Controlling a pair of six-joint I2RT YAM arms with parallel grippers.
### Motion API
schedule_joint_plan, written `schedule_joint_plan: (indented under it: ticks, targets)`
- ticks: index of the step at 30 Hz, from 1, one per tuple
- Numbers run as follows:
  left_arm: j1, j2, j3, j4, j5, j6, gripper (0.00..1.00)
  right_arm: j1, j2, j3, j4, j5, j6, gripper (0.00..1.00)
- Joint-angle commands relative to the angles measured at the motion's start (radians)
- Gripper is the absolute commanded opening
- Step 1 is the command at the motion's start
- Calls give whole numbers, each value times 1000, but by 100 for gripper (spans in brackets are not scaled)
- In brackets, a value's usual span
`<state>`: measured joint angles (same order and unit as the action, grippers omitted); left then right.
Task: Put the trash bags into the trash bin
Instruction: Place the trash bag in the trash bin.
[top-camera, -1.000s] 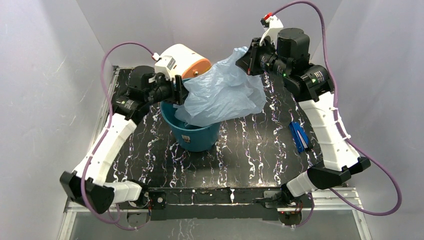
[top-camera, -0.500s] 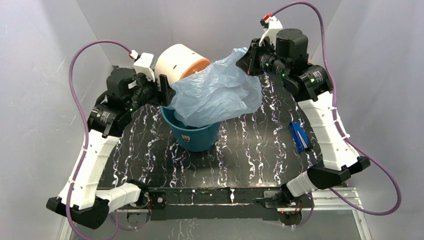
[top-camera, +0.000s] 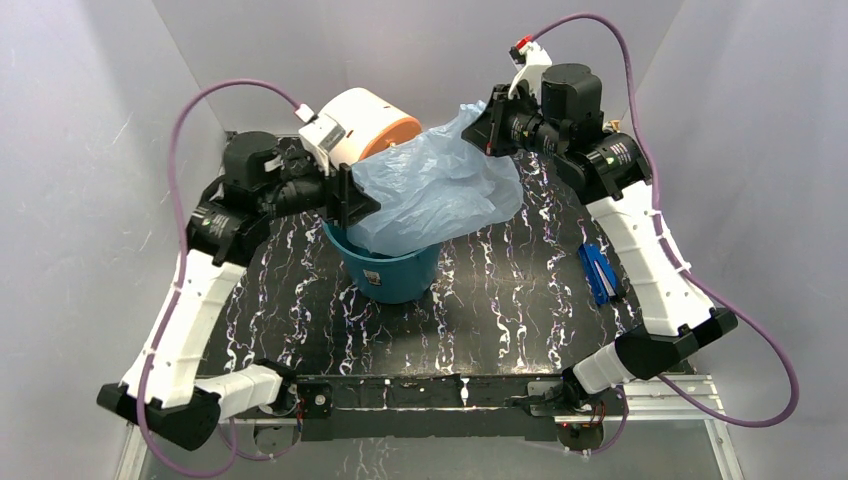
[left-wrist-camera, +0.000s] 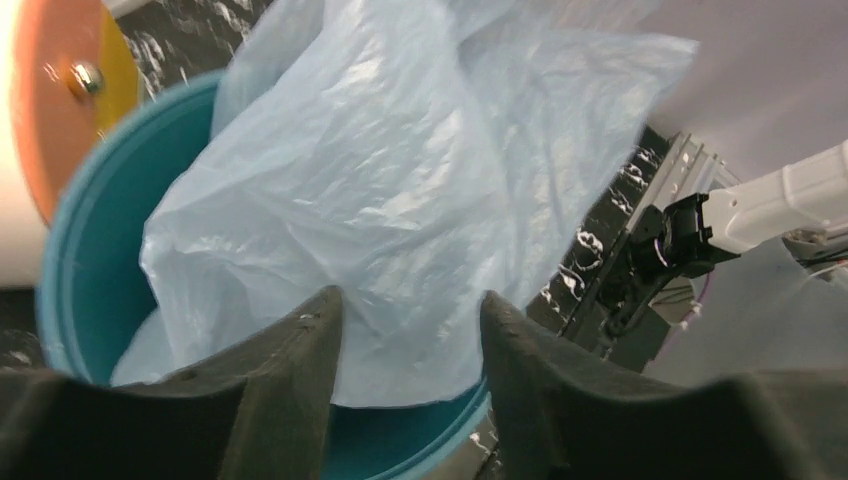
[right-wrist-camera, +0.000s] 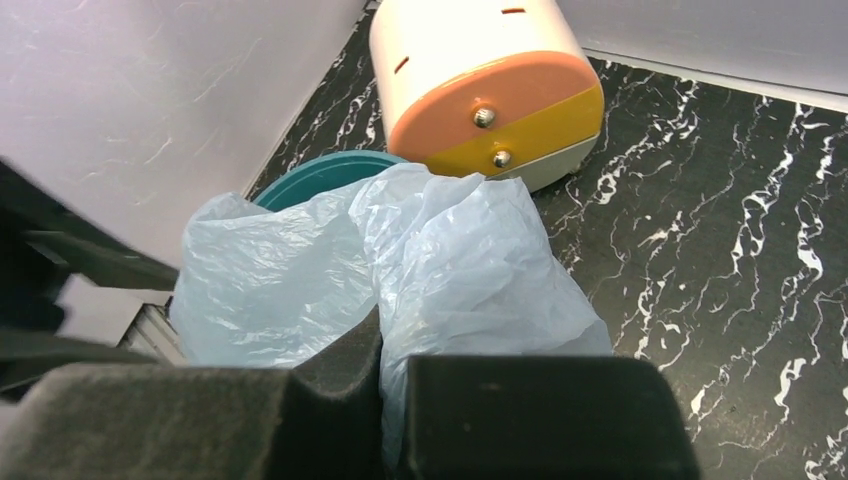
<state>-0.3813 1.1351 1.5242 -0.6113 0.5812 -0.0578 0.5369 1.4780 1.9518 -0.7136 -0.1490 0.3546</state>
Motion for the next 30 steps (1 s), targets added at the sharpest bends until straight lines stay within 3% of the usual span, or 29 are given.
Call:
schedule_joint_plan:
  ticks: [1,4,7,10,12,15,18,24,27,28,30]
  targets:
    - [2,59,-99,37,-12,-23,42,-4,-27,74,70,-84,-11,10]
    - [1,72,-143,107,-44,-64,21,-4,-5,155,40,-101,-30,10]
    - [1,64,-193,166,-89,-97,13,-4,-11,163,80,-192,-11,10]
    - [-1,73,-226,185,-58,-121,13,-4,-22,128,157,-308,34,10]
    - [-2,55,-234,180,-76,-122,23,-4,-31,94,203,-342,64,10]
    - [-2,-20,-234,178,-151,-108,31,-3,-26,67,214,-330,81,10]
    - [-2,-56,-166,133,-154,-70,51,-4,-16,54,196,-298,83,10]
    - [-2,-89,-36,-33,-241,104,67,-4,-5,61,165,-267,71,10]
    - [-2,-72,-29,7,-161,80,70,-4,-10,41,203,-316,92,10]
    - [-2,-63,-32,32,-139,67,78,-3,-12,31,223,-343,104,10]
    - [-2,-48,-38,85,-126,31,77,-3,-18,2,266,-404,130,10]
